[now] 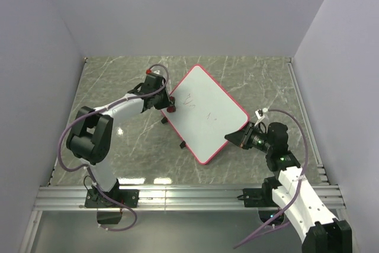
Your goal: Erase the whiteboard
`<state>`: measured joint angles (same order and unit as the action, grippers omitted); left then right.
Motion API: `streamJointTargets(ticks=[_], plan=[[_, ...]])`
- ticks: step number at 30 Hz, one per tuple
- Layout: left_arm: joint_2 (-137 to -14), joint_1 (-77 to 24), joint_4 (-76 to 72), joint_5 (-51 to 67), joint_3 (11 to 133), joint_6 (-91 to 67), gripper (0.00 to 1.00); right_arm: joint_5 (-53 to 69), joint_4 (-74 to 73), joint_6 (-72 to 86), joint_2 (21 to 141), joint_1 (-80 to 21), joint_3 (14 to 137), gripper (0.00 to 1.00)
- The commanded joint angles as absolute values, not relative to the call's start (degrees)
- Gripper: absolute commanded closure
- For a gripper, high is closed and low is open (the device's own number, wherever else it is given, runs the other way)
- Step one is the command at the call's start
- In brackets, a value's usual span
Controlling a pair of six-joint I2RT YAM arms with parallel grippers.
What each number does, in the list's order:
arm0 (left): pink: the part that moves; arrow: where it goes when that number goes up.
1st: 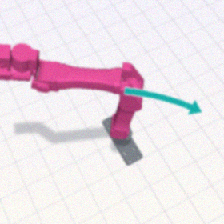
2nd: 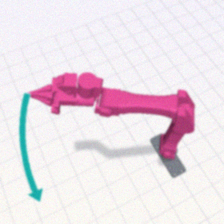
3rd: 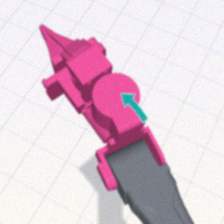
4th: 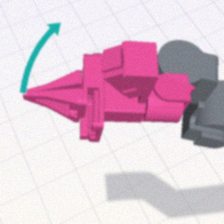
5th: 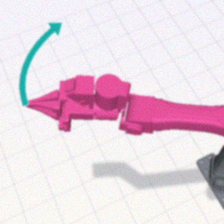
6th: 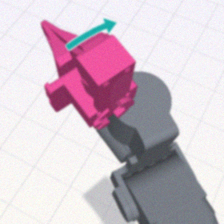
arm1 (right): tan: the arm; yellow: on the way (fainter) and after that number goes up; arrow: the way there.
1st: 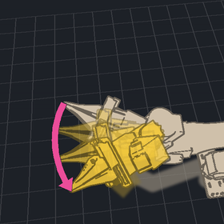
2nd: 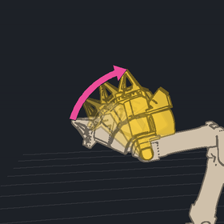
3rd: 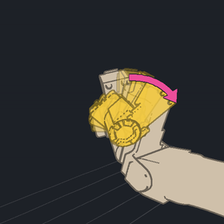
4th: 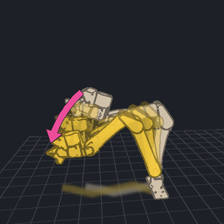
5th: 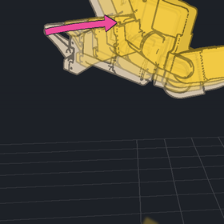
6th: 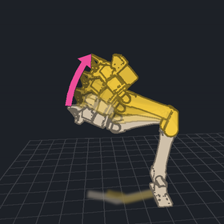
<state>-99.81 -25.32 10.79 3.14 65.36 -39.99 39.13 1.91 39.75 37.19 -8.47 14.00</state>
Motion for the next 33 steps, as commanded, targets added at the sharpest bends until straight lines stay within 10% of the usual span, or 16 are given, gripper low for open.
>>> streamJointTargets(ticks=[1, 20, 33], plan=[[-102.48, -25.05, 10.20, 7.63, 68.38, -35.86, 1.00, 32.79, -3.86, 41.92, 37.09, -9.92, 18.45, 1.00], [-103.36, -38.58, -2.90, 25.32, 73.31, -41.92, 1.00, 24.08, -5.10, 42.98, 50.00, -20.92, 26.98, 1.00], [-110.81, -26.20, 6.30, 20.40, 80.32, -38.95, 1.00, 22.06, -6.50, 42.71, 51.16, -23.12, 28.39, 1.00]])
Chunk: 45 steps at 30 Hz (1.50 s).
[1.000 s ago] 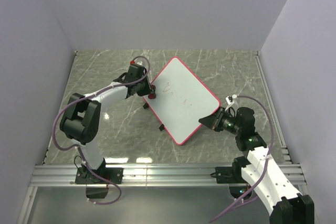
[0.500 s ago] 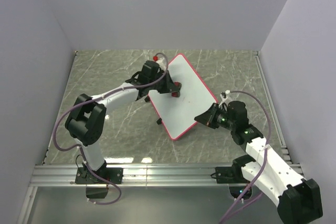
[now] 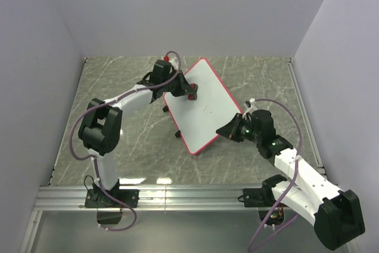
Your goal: Erase the whiteboard
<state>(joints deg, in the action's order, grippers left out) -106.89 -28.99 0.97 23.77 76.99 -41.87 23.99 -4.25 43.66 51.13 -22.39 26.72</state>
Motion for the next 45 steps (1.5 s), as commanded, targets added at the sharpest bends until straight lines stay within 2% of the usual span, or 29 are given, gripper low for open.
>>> streamJointTargets(ticks=[1, 7, 15, 23, 30, 34, 37, 40, 45], plan=[[-111.87, -25.15, 7.29, 19.96, 81.38, -38.24, 1.00, 22.06, -6.68, 42.54, 50.89, -23.29, 28.13, 1.00], [-121.28, -24.70, 15.91, 20.83, 90.96, -33.66, 1.00, 21.62, -8.17, 41.66, 50.71, -23.38, 27.77, 1.00], [-119.18, -26.37, 15.20, 19.86, 88.06, -31.47, 1.00, 22.15, -7.39, 40.96, 52.64, -23.73, 28.21, 1.00], [-121.73, -32.51, 28.02, 22.15, 102.73, -21.01, 1.00, 21.97, -7.29, 40.08, 54.49, -25.40, 28.92, 1.00], [-121.56, -33.40, 26.38, 28.65, 103.98, -23.99, 1.00, 21.80, -7.12, 39.55, 56.07, -26.45, 29.71, 1.00], [-122.34, -33.75, 28.55, 22.96, 106.33, -24.17, 1.00, 21.80, -6.68, 39.20, 57.04, -27.16, 29.79, 1.00], [-126.72, -32.18, 35.73, 12.79, 112.90, -25.13, 1.00, 21.53, -6.59, 39.11, 57.22, -27.77, 29.79, 1.00], [-132.53, -28.23, 40.16, 12.13, 118.37, -27.77, 1.00, 21.18, -6.85, 39.11, 57.13, -28.30, 29.79, 1.00], [-135.78, -25.23, 39.99, 12.04, 116.46, -27.16, 1.00, 21.09, -7.38, 38.67, 56.95, -28.39, 29.88, 1.00]])
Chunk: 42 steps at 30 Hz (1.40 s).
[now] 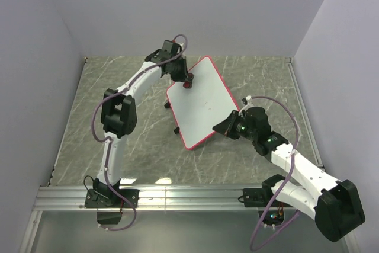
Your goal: Erase the whiteboard
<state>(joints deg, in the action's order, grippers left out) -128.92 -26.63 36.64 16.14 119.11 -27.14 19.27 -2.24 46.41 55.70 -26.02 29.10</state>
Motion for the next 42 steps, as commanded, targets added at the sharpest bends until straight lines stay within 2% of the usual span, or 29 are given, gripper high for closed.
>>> streamJointTargets(ticks=[1, 5, 9, 15, 19, 25, 33, 42], plan=[[-136.23, -24.70, 40.08, 12.04, 116.02, -26.81, 1.00, 21.09, -7.47, 38.50, 57.04, -28.30, 29.97, 1.00], [-136.32, -24.17, 39.20, 13.01, 114.00, -26.02, 1.00, 21.18, -7.56, 37.97, 57.57, -28.48, 30.06, 1.00], [-131.42, -24.87, 36.39, 17.03, 108.91, -26.54, 1.00, 21.27, -7.47, 37.88, 58.27, -28.48, 30.58, 1.00], [-120.35, -33.21, 31.48, 19.95, 96.70, -25.05, 1.00, 22.06, -5.72, 37.79, 61.34, -28.39, 32.43, 1.00], [-114.01, -39.53, 26.20, 23.98, 88.09, -29.86, 1.00, 22.67, -4.13, 38.32, 63.19, -28.56, 33.31, 1.00], [-108.55, -43.94, 18.37, 27.42, 85.17, -35.24, 1.00, 23.03, -1.85, 39.55, 65.13, -29.00, 33.84, 1.00], [-108.63, -43.42, 18.63, 24.00, 84.64, -35.07, 1.00, 22.41, -0.97, 40.69, 64.86, -30.06, 33.40, 1.00], [-113.19, -30.78, 21.00, 21.01, 84.54, -32.26, 1.00, 21.09, -0.62, 41.92, 63.11, -30.76, 31.64, 1.00]])
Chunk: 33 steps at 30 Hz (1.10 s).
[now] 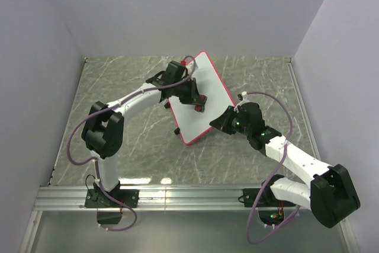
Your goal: Erase the whiteboard
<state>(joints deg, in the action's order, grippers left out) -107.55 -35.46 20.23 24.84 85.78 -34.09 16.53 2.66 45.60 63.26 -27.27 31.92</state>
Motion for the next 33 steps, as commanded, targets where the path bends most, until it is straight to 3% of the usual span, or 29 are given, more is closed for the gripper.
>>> streamJointTargets(ticks=[1, 7, 15, 16, 17, 19, 20, 23, 26, 31, 32, 33], plan=[[-113.99, -30.07, 21.61, 20.66, 85.25, -31.99, 1.00, 20.92, -0.70, 41.84, 63.02, -30.85, 31.55, 1.00], [-117.07, -27.25, 23.99, 18.64, 90.70, -32.43, 1.00, 20.30, -0.79, 42.36, 62.49, -31.11, 30.94, 1.00], [-107.94, -22.51, 24.78, 13.02, 88.25, -32.96, 1.00, 19.07, -2.90, 40.78, 62.84, -31.29, 33.04, 0.98], [-106.71, -21.63, 24.96, 12.40, 87.81, -33.22, 1.00, 18.90, -3.07, 40.61, 62.93, -31.29, 33.31, 0.92], [-104.09, -20.66, 25.13, 11.70, 87.28, -33.31, 1.00, 18.46, -3.69, 40.43, 62.84, -31.29, 33.83, 0.74], [-101.44, -17.76, 25.57, 8.62, 85.79, -33.22, 1.00, 17.50, -4.22, 39.99, 62.49, -31.38, 34.27, 0.56], [-99.08, -16.80, 26.62, 7.13, 85.35, -33.22, 1.00, 17.14, -4.57, 39.73, 62.32, -31.29, 34.54, 0.29], [-95.38, -13.10, 27.86, 3.70, 82.98, -32.52, 1.00, 16.44, -6.24, 38.50, 61.88, -31.29, 36.20, 0.10], [-92.83, -11.25, 28.48, 0.18, 78.76, -31.03, 1.00, 14.95, -8.96, 36.48, 61.09, -31.20, 38.31, 0.02], [-89.21, -10.37, 27.69, -5.18, 66.55, -32.34, 0.97, 12.31, -16.42, 32.87, 55.04, -31.29, 41.57, 0.00], [-88.51, -10.37, 27.34, -5.45, 64.79, -32.43, 0.93, 11.87, -17.57, 32.70, 53.71, -31.29, 42.27, 0.00], [-88.33, -10.37, 26.29, -5.54, 61.64, -32.87, 0.69, 11.26, -19.32, 32.43, 52.40, -31.20, 42.45, 0.00]])
